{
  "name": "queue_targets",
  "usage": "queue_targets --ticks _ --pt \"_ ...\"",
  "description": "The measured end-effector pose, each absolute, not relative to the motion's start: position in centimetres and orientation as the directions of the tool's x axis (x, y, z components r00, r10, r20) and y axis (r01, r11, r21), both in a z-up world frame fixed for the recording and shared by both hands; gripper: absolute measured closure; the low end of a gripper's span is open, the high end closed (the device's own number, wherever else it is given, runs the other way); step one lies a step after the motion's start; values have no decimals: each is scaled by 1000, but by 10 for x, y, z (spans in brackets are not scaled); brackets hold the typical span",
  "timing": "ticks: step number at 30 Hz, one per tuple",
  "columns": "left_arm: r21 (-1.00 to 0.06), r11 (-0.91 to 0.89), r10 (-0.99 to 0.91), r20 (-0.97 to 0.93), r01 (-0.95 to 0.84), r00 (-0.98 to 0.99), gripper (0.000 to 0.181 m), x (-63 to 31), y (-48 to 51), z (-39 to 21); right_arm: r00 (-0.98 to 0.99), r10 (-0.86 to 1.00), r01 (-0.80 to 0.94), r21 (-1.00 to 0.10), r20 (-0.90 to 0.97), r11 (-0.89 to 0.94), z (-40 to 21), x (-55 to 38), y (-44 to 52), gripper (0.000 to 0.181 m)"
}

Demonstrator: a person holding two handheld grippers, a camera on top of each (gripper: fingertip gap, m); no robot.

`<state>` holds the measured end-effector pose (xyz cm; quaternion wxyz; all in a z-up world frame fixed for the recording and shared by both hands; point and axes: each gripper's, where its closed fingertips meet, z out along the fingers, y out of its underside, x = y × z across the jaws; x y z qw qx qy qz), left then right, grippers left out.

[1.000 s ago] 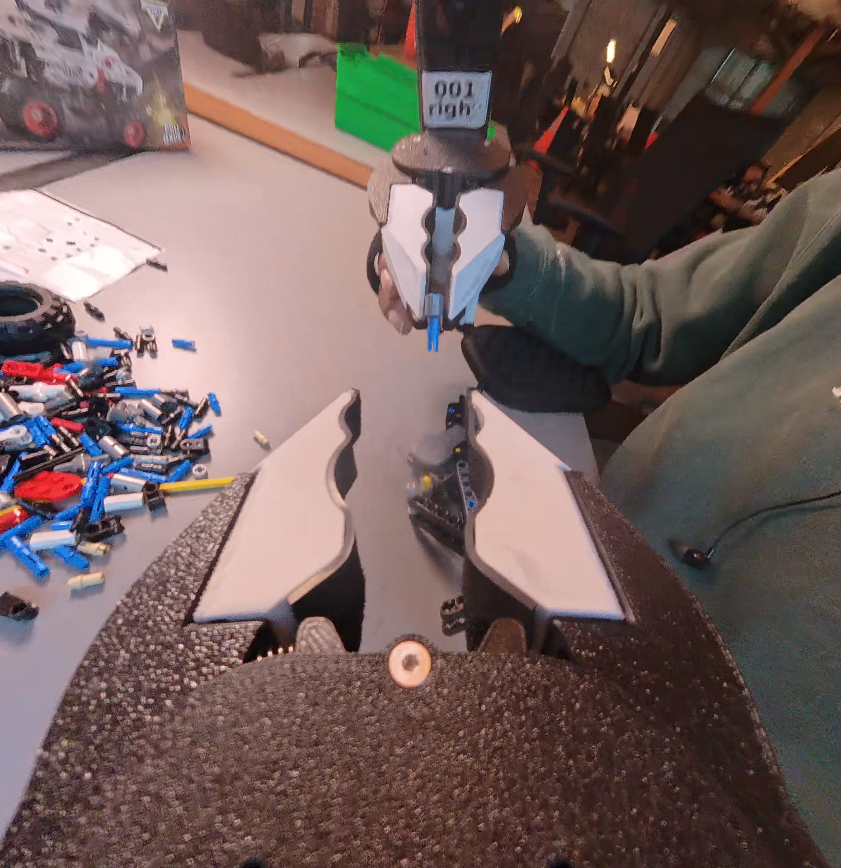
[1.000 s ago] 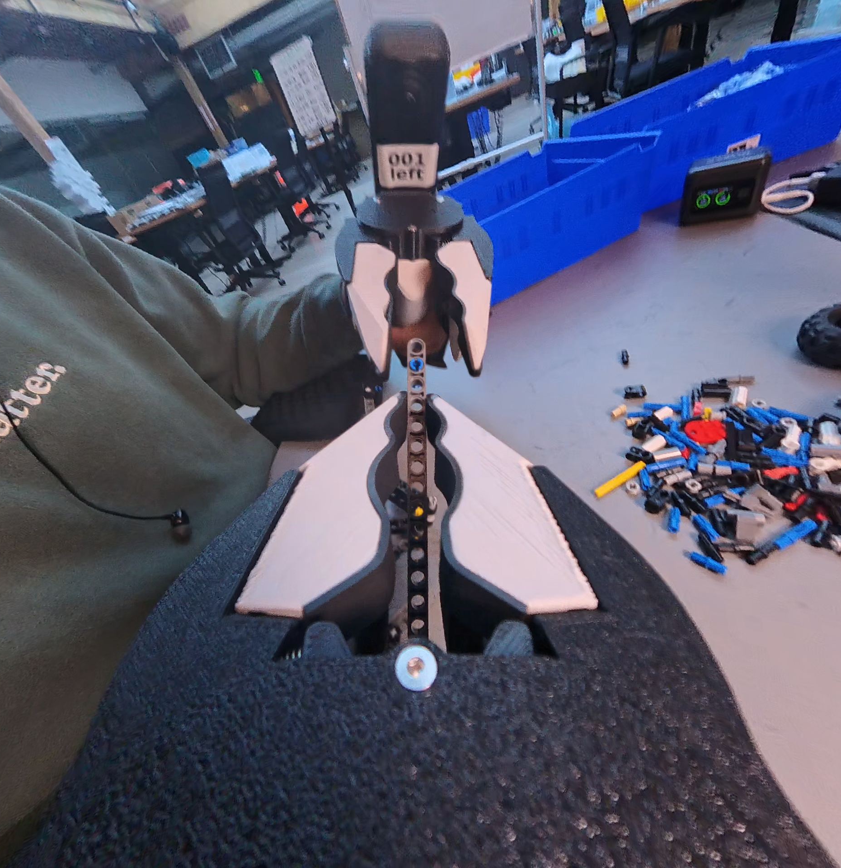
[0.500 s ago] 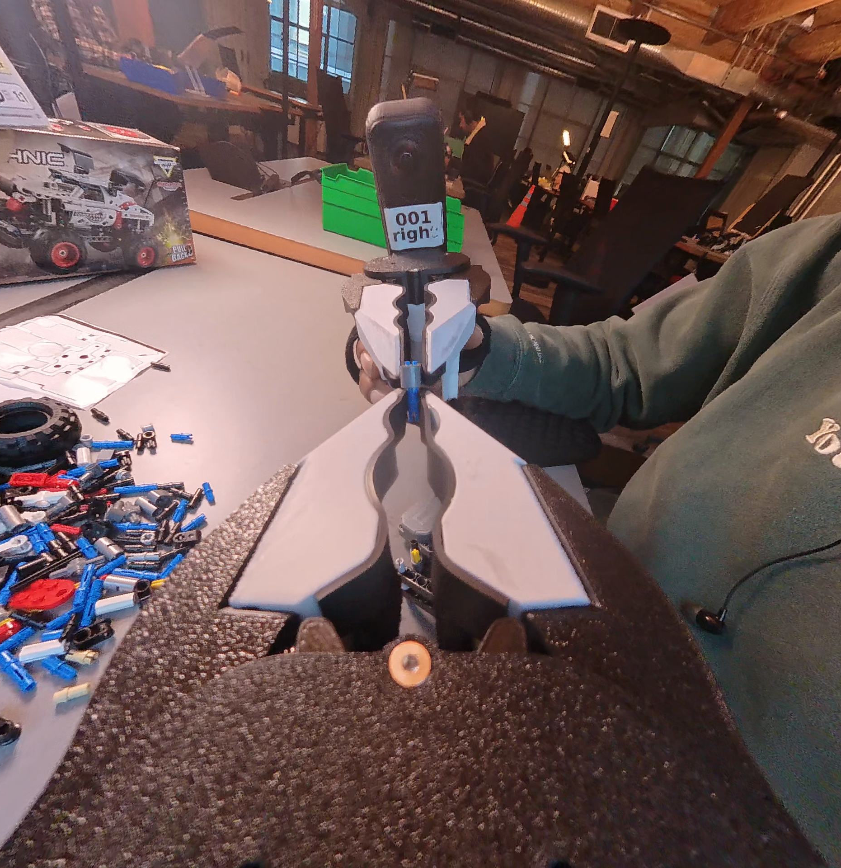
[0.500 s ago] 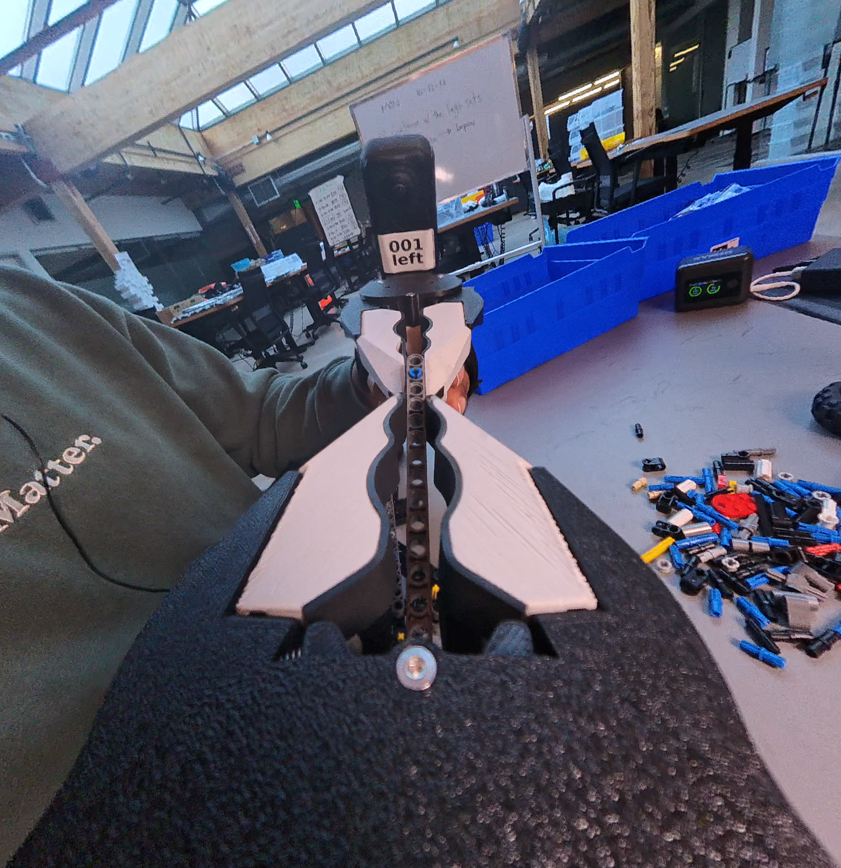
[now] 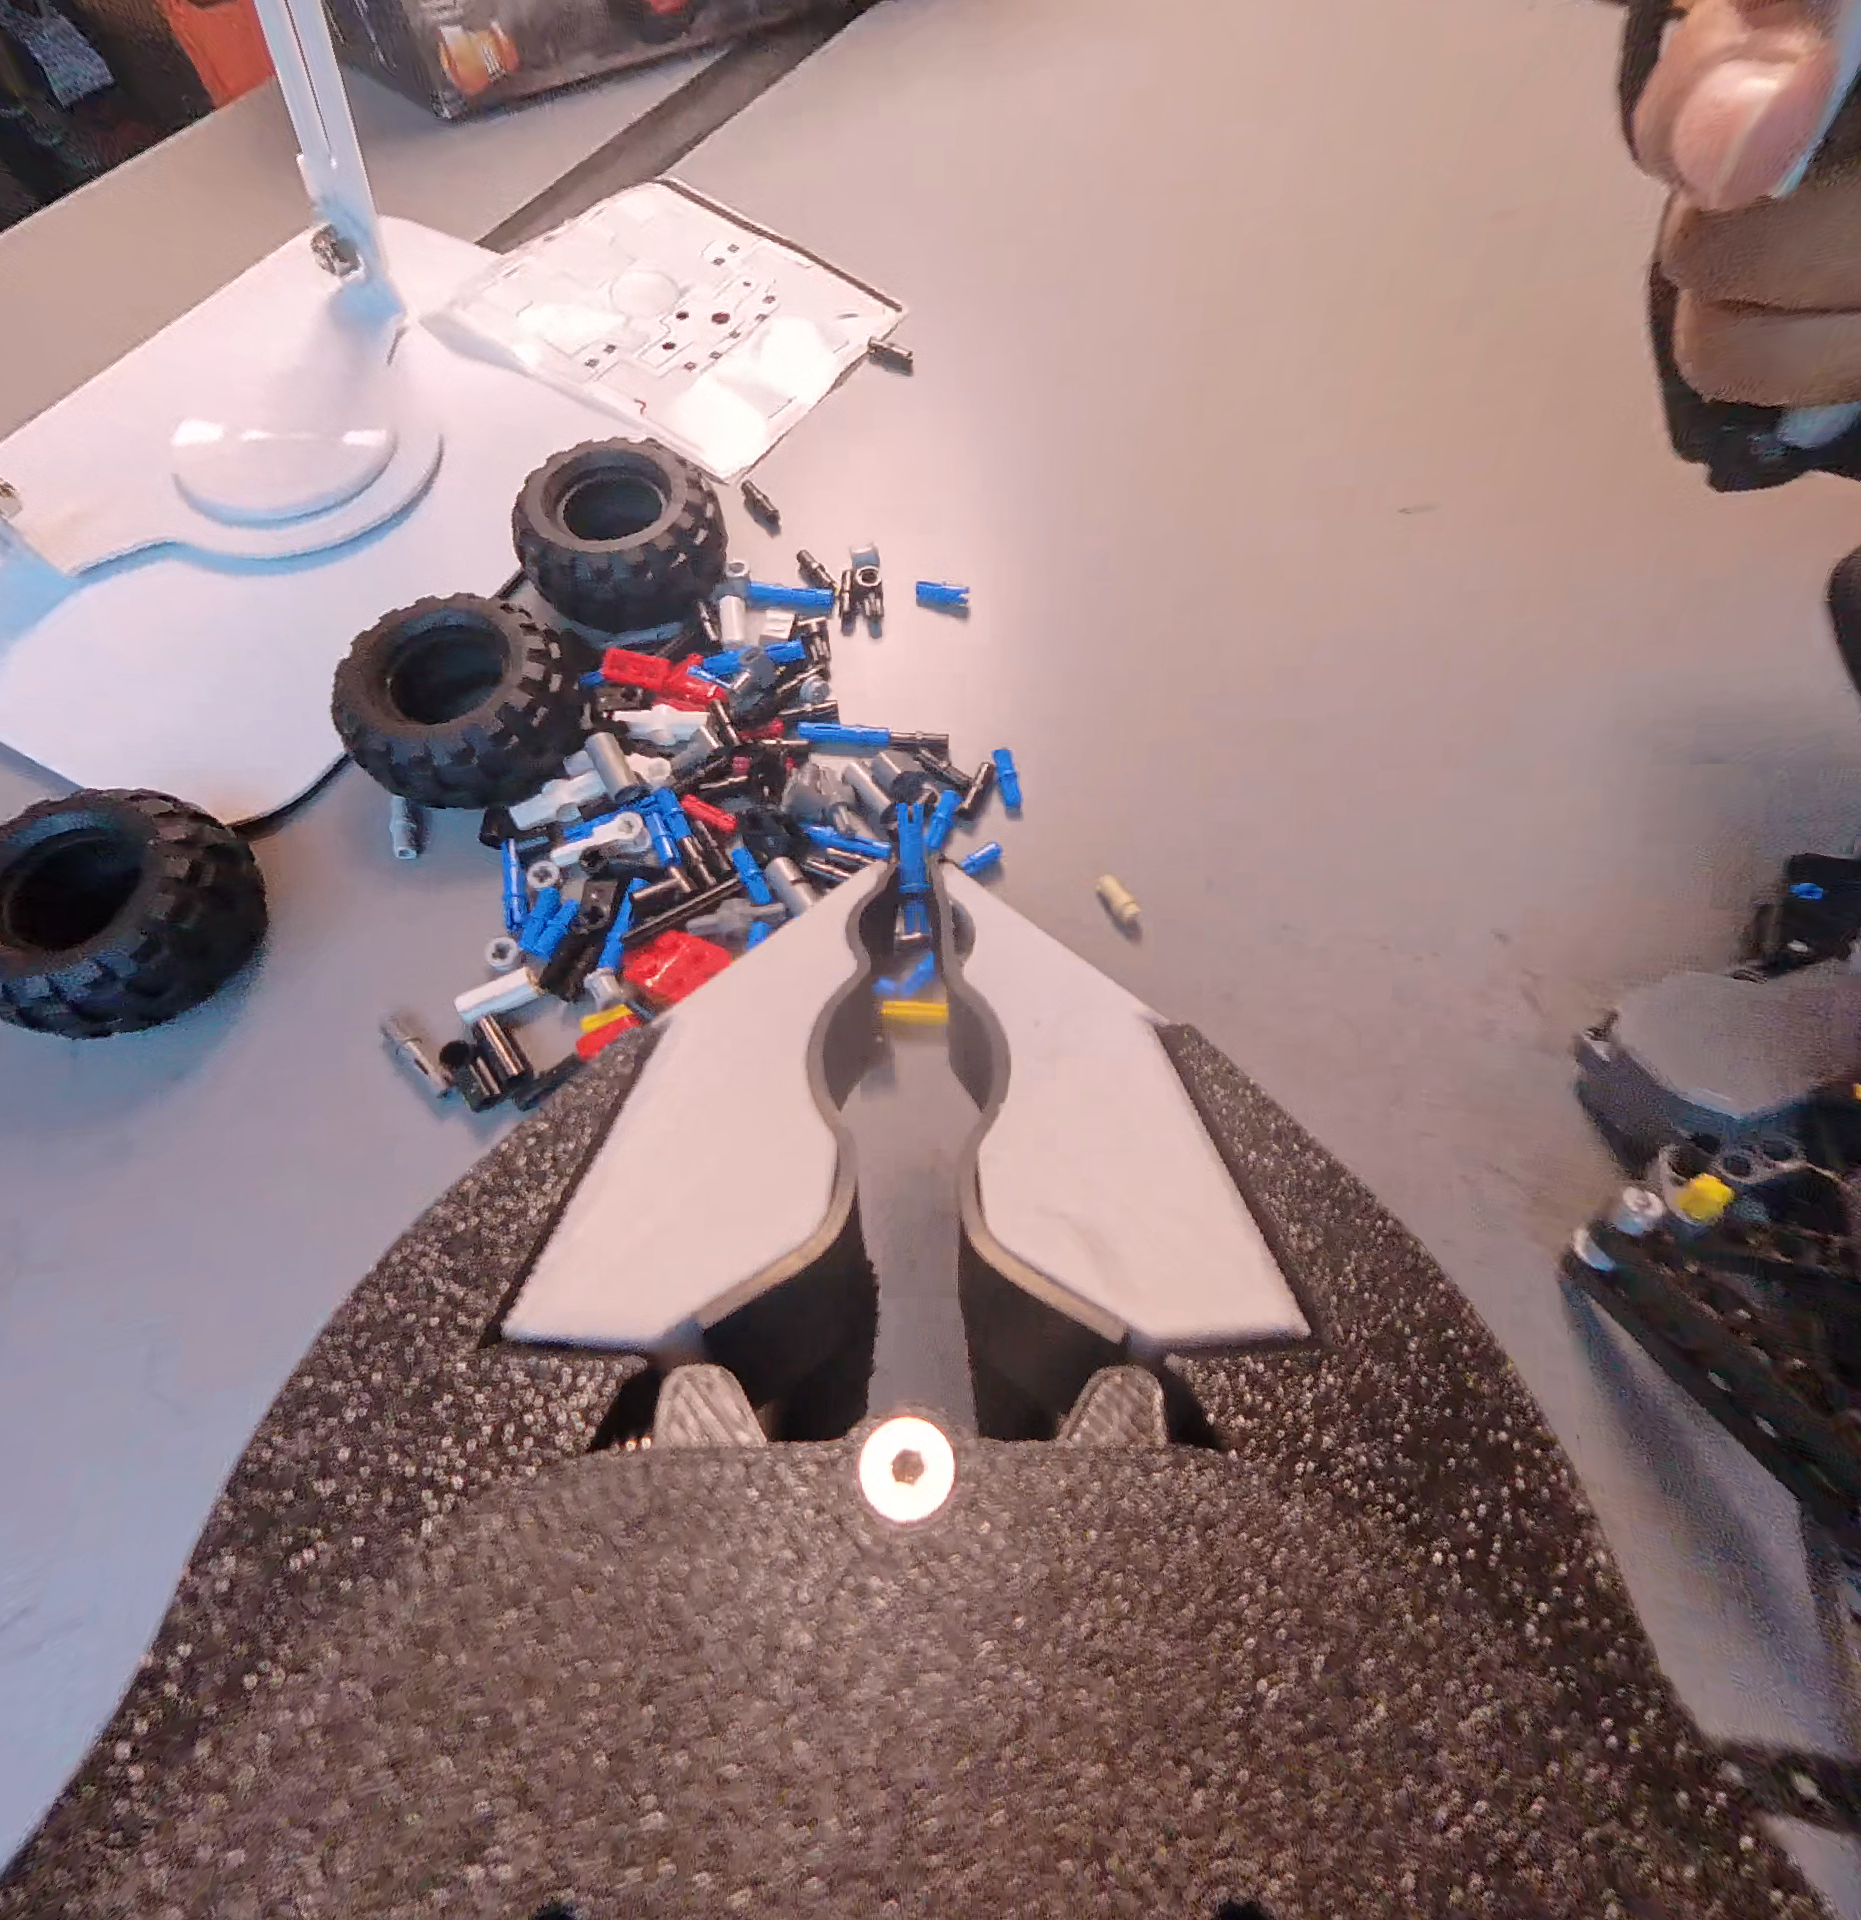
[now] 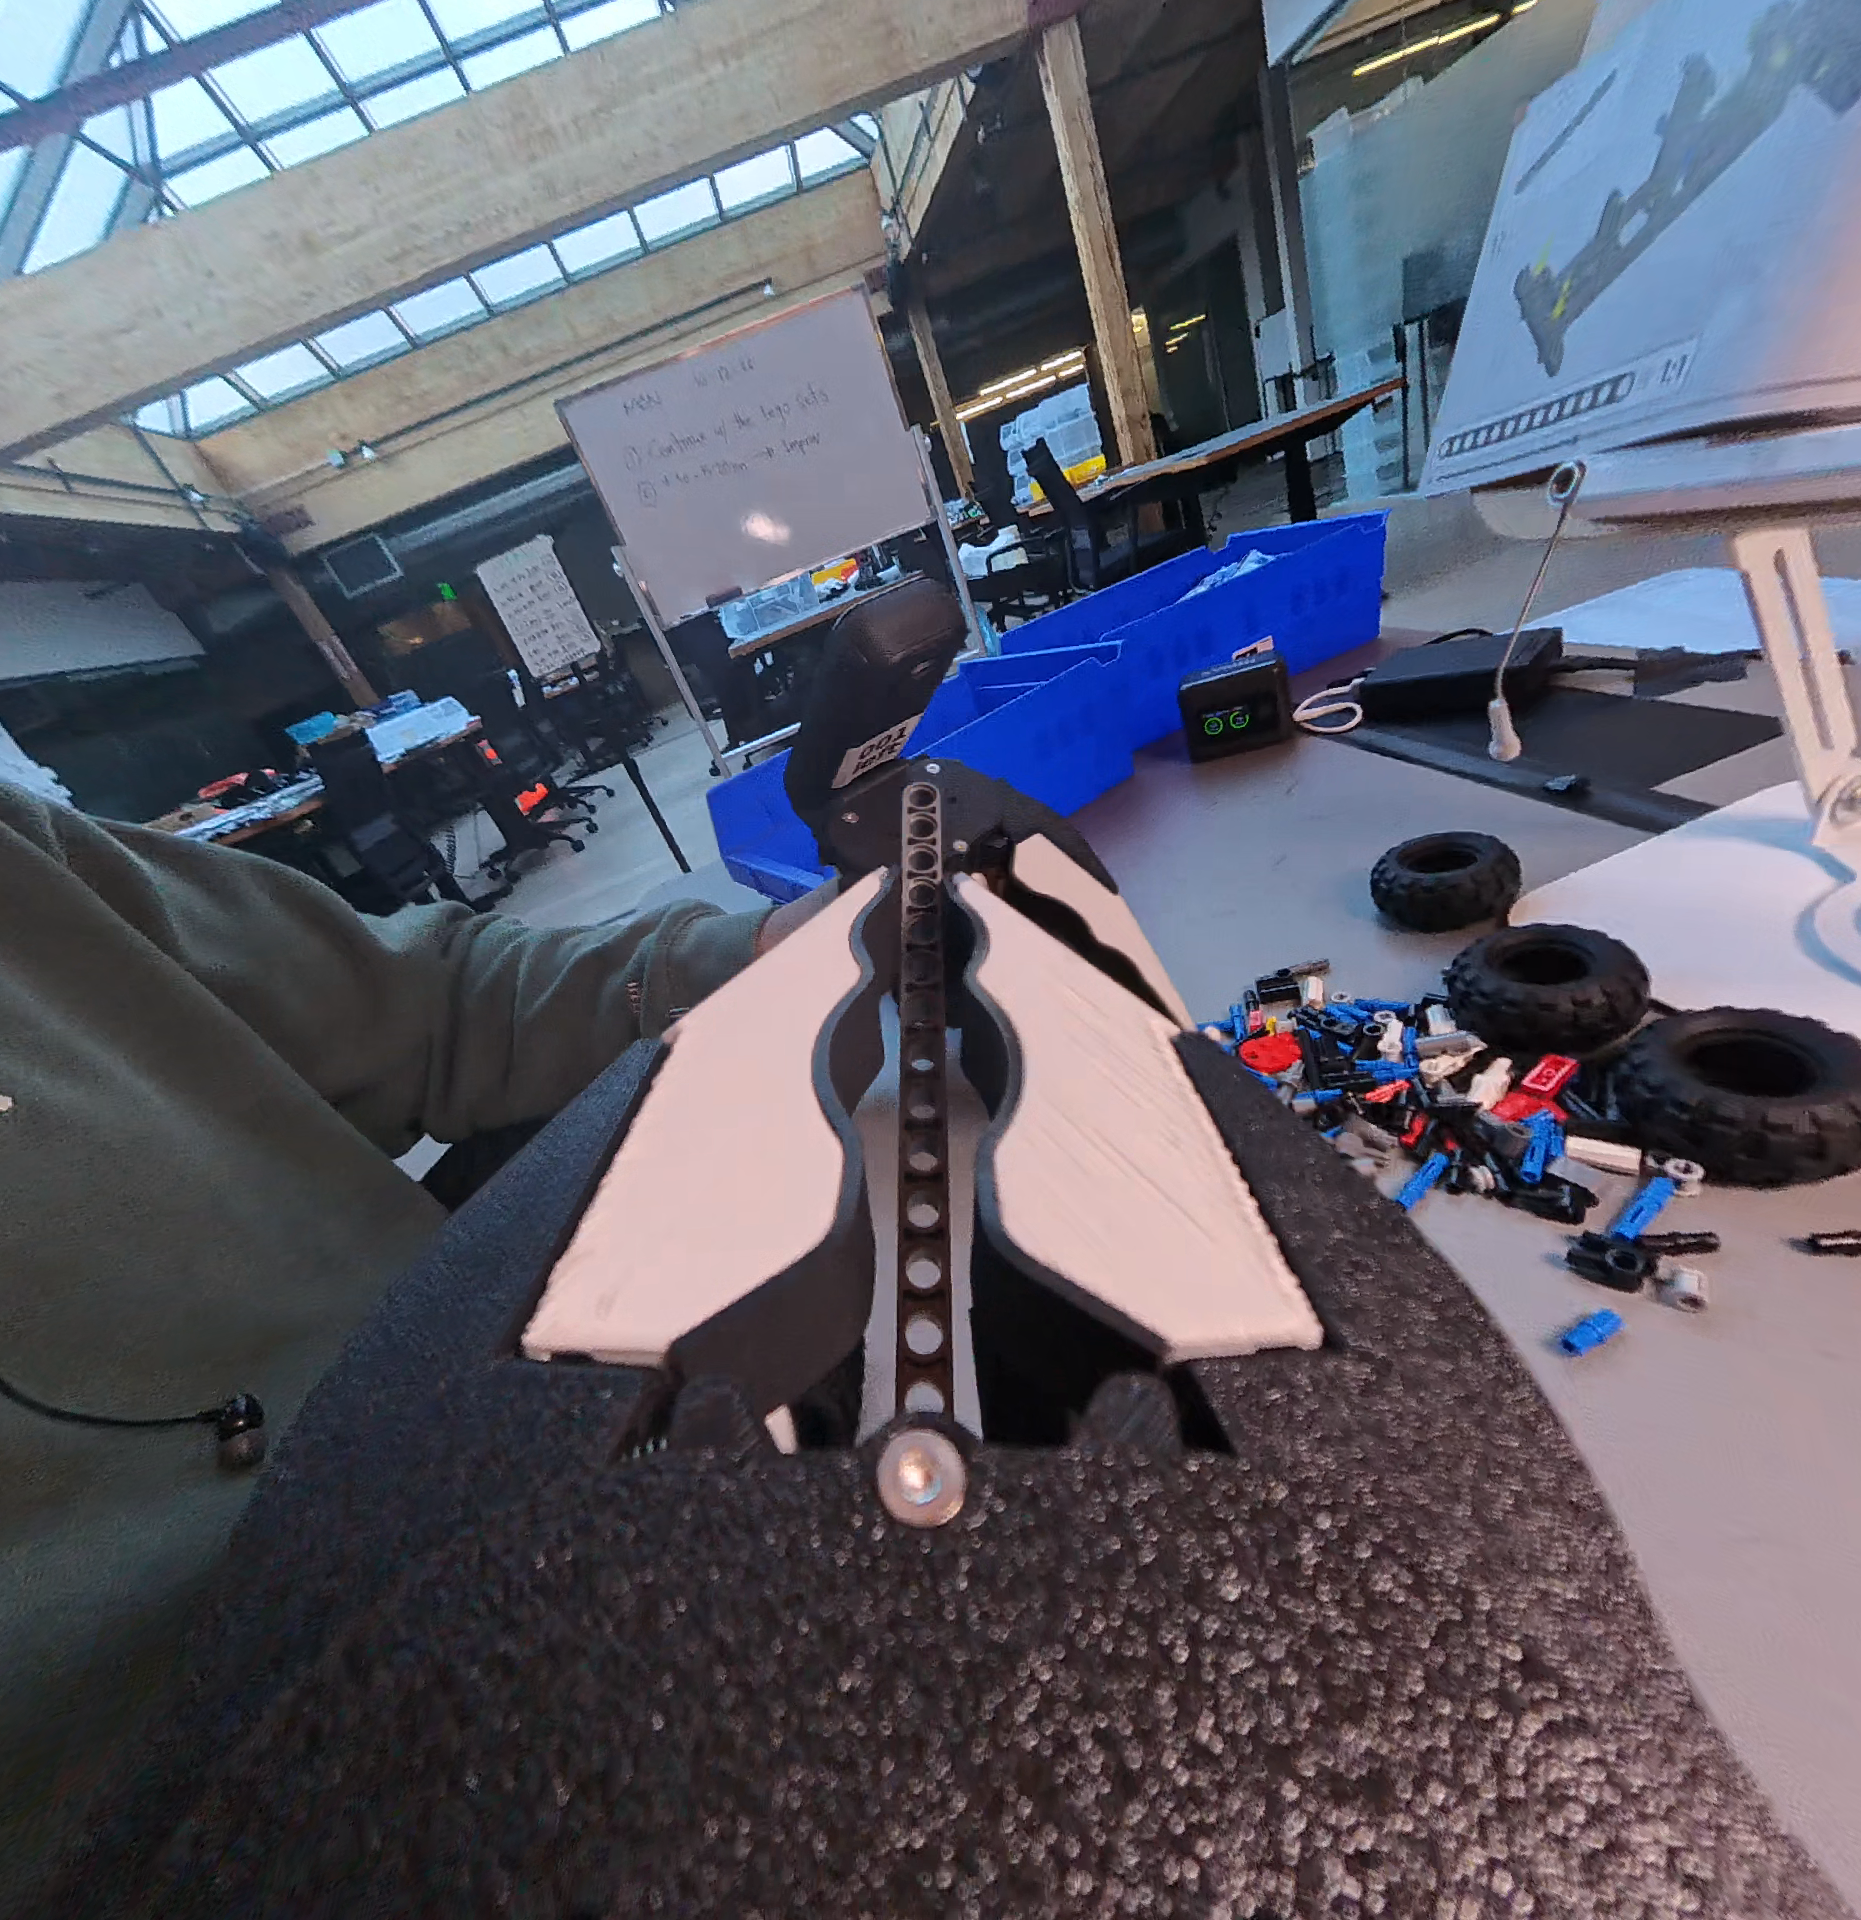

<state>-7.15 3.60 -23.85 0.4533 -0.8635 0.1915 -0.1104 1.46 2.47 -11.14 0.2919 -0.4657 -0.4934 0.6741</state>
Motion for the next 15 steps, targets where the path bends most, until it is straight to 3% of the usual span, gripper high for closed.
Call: queue_targets --ticks 8,12,15 --pt "-872 -472 -414 90 -129 906 154 -80 45 -227 -419 792 80 -887 -444 -455 -121 13 28 175" --pt "-932 -360 -567 242 27 788 148 -51 27 -184 -427 766 108 -868 -481 -484 -127 11 26 175" --pt "-924 -337 -689 373 180 622 149 -24 4 -150 -406 837 105 -928 -368 -357 -133 7 17 175"
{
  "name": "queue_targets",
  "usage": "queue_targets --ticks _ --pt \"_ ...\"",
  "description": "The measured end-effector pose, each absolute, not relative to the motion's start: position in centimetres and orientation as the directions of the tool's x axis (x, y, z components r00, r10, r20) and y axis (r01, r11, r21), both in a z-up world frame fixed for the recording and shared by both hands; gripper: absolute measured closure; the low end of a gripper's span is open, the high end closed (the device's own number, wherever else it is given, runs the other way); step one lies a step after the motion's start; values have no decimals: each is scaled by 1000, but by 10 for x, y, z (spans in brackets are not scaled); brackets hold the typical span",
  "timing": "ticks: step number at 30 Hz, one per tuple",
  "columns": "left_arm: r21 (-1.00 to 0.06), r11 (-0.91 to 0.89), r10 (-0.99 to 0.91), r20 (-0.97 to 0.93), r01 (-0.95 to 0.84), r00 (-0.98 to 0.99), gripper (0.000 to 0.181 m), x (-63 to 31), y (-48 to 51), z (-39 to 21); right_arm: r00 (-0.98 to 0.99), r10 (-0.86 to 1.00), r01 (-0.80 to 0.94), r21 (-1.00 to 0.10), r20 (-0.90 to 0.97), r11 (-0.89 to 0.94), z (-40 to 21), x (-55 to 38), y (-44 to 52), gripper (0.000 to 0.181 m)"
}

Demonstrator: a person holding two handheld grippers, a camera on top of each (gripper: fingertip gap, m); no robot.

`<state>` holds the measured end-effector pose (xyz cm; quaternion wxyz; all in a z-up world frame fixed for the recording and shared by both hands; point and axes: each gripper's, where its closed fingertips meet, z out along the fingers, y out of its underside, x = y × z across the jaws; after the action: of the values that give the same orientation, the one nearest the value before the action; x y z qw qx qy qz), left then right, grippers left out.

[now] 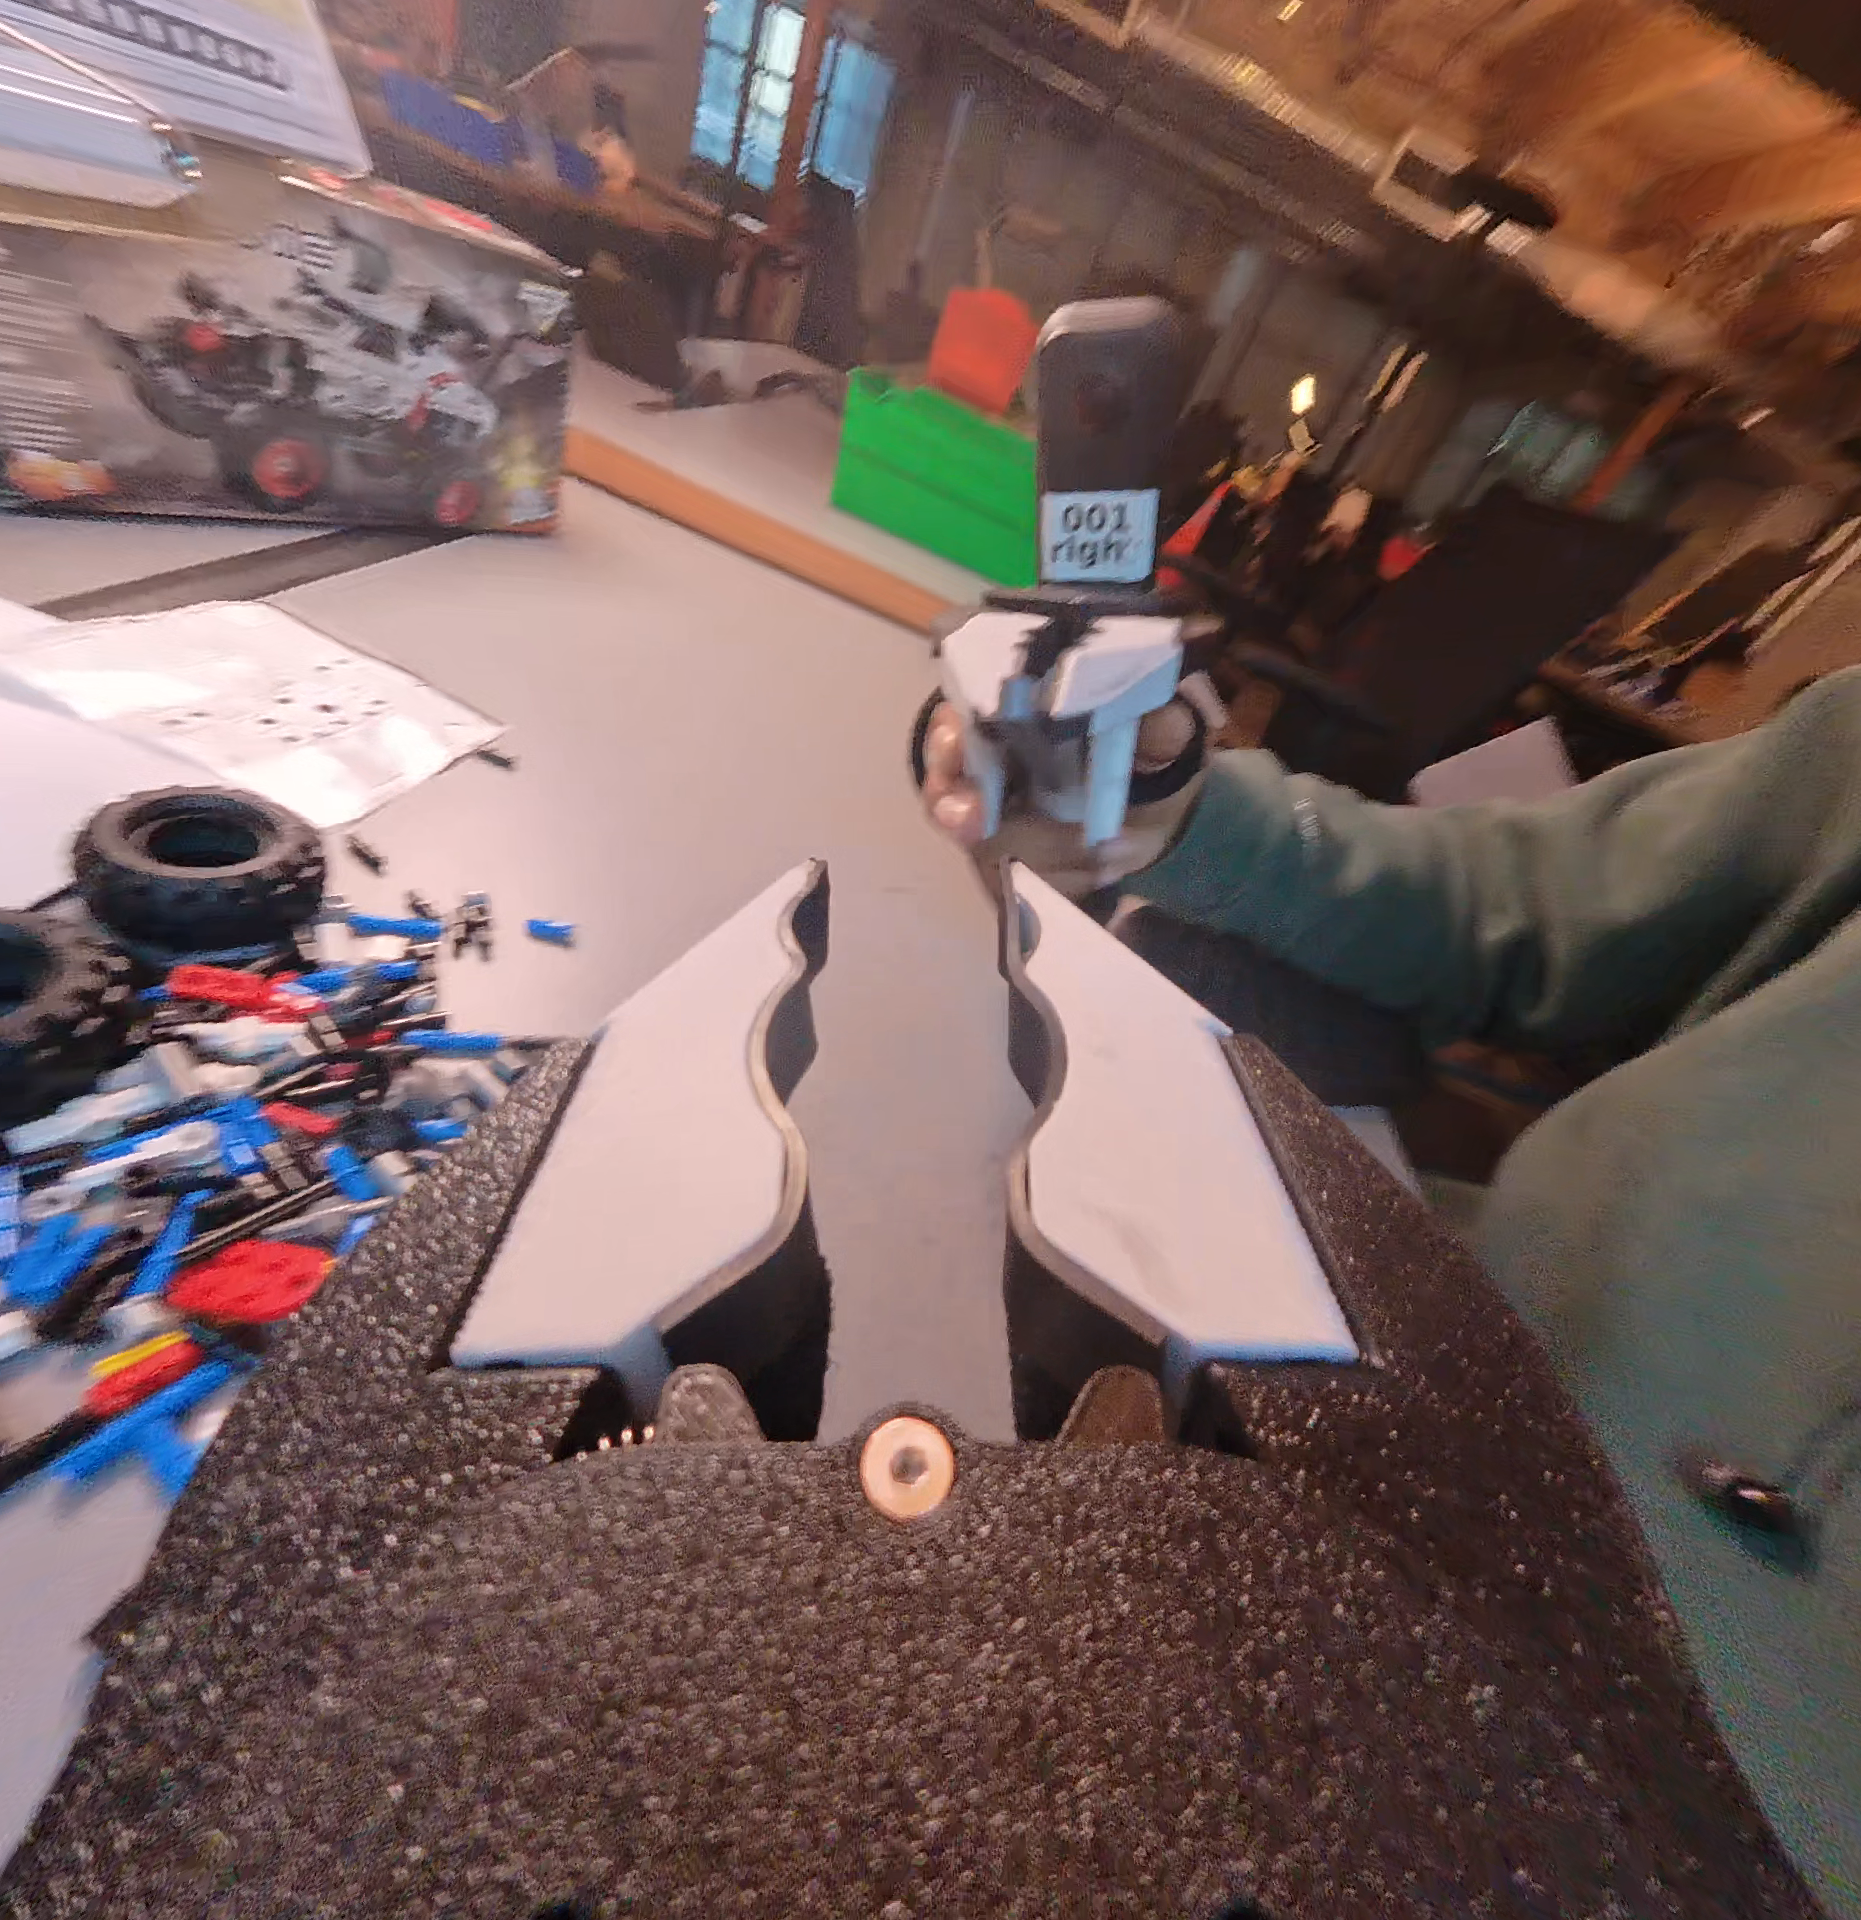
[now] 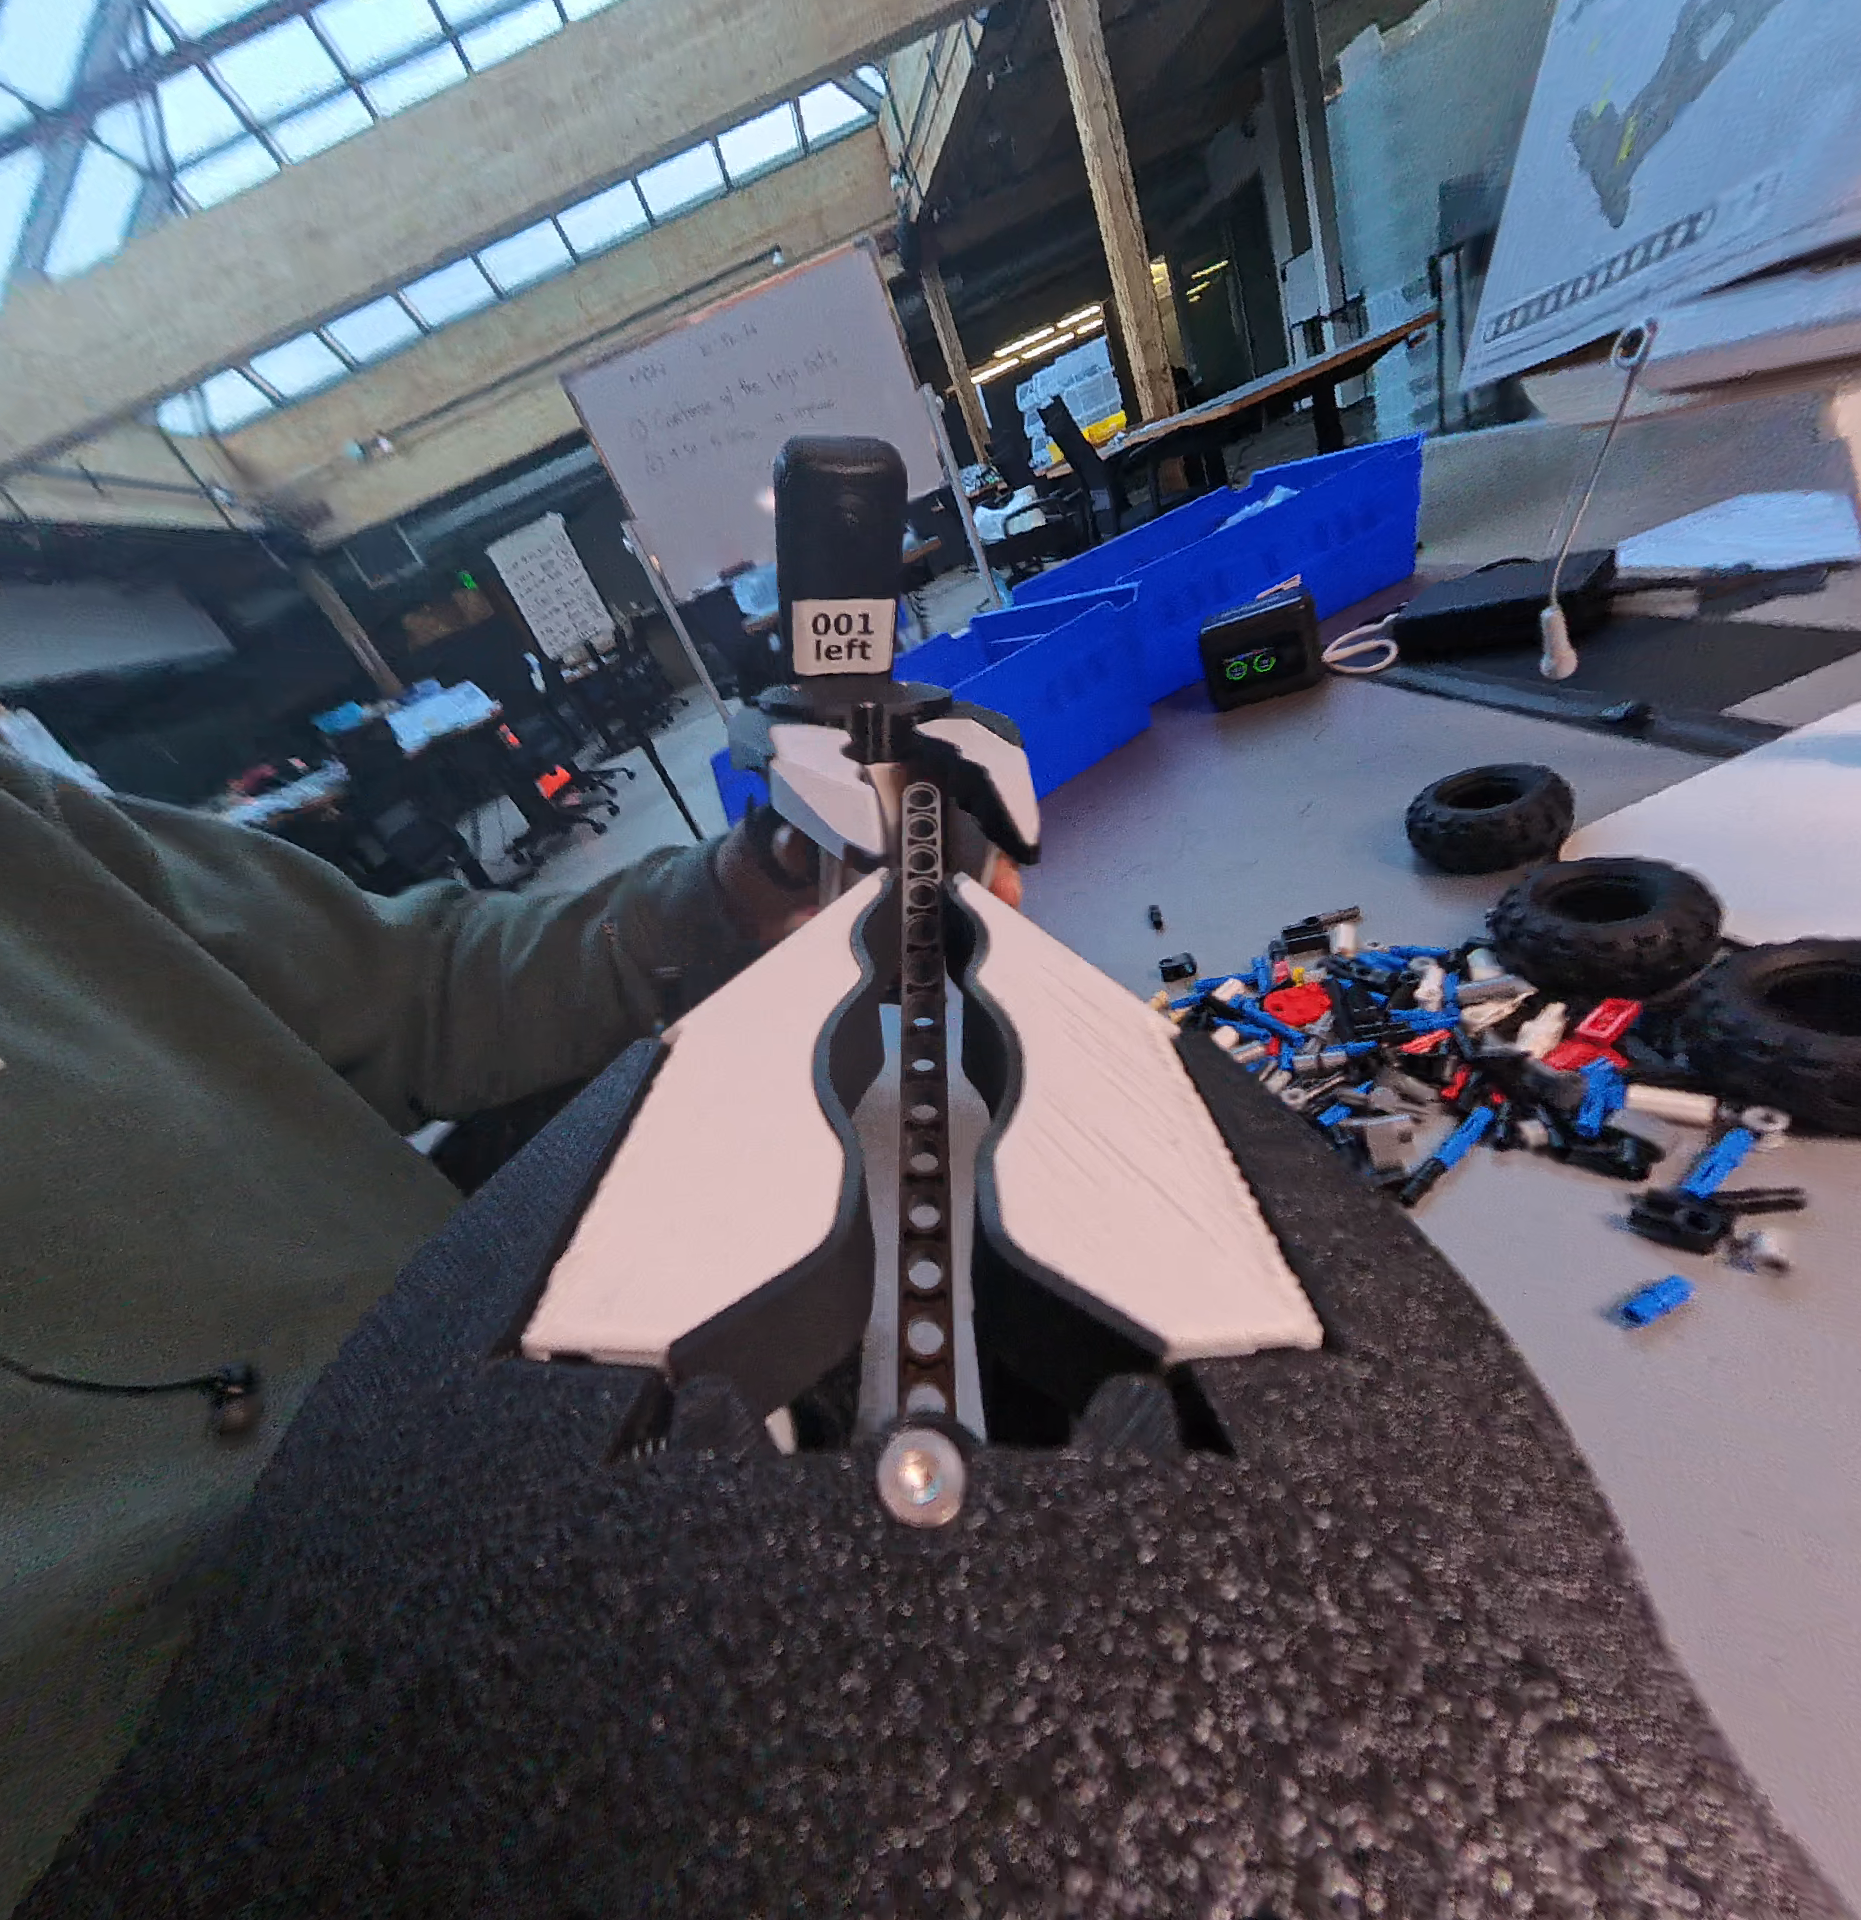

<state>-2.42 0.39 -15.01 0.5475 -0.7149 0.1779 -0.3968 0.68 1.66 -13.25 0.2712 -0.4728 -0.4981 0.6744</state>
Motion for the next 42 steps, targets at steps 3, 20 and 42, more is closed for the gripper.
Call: queue_targets --ticks 3,20,42 --pt "-872 -382 -718 488 306 495 149 -11 -11 -135 -305 952 49 -998 24 41 -141 2 7 175" --pt "-884 -332 -695 466 330 548 175 -24 -20 -121 -52 823 17 -823 566 567 -129 1 3 132" --pt "-919 -341 568 -32 199 822 174 -351 -240 -160 -44 915 157 -902 400 402 -154 3 36 134"
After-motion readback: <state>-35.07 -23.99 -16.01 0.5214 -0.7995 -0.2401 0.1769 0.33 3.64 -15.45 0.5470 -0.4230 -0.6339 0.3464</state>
